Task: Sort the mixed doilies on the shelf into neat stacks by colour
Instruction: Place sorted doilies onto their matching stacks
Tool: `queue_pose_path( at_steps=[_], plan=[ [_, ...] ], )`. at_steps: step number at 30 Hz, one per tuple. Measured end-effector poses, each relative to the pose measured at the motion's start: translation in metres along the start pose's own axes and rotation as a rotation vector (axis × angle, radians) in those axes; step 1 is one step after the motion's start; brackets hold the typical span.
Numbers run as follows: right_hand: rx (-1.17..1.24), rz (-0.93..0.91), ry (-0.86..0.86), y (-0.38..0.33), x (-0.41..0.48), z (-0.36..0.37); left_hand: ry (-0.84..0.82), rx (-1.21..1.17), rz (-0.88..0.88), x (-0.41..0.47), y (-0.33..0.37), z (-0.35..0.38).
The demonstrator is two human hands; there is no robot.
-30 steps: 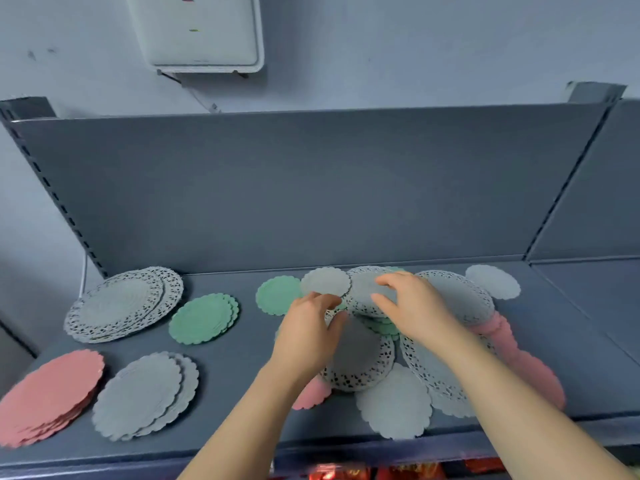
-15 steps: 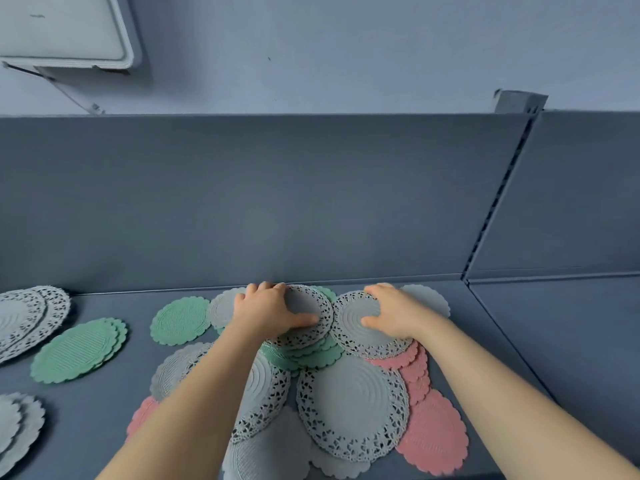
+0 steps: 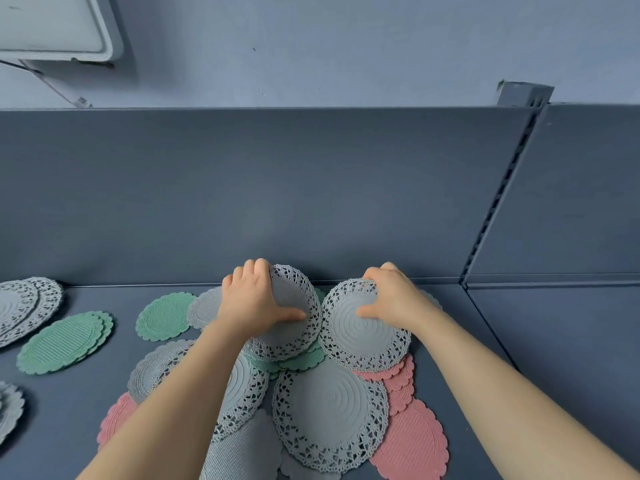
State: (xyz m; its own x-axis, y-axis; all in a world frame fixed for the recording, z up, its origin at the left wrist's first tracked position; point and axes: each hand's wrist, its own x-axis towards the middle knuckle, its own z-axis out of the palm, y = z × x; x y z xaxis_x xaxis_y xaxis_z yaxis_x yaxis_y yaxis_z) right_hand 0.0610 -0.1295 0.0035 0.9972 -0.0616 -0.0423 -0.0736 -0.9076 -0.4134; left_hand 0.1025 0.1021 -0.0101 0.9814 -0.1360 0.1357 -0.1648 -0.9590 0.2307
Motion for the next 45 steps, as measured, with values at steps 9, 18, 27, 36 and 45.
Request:
queue_pose_path(
  at_steps=[9, 18, 27, 36, 45],
  plan=[
    [0.338, -0.191, 0.170, -0.024, -0.023, -0.054, 0.119, -0.538, -0.013, -0.027, -0.004, -0.057],
    [0.610, -0.364, 0.102, -0.112, -0.026, -0.046, 0.414, -0.789, -0.164, -0.075, -0.072, -0.086],
    [0.715, -0.422, -0.043, -0.240, -0.005, 0.024, 0.553, -0.812, -0.336, -0.101, -0.207, -0.111],
    [0.812, -0.342, -0.010, -0.370, 0.022, 0.088, 0.492, -0.835, -0.478, -0.080, -0.352, -0.139],
    [0.850, -0.209, 0.031, -0.439, 0.042, 0.136, 0.264, -0.595, -0.479, -0.050, -0.432, -0.126]
  ],
)
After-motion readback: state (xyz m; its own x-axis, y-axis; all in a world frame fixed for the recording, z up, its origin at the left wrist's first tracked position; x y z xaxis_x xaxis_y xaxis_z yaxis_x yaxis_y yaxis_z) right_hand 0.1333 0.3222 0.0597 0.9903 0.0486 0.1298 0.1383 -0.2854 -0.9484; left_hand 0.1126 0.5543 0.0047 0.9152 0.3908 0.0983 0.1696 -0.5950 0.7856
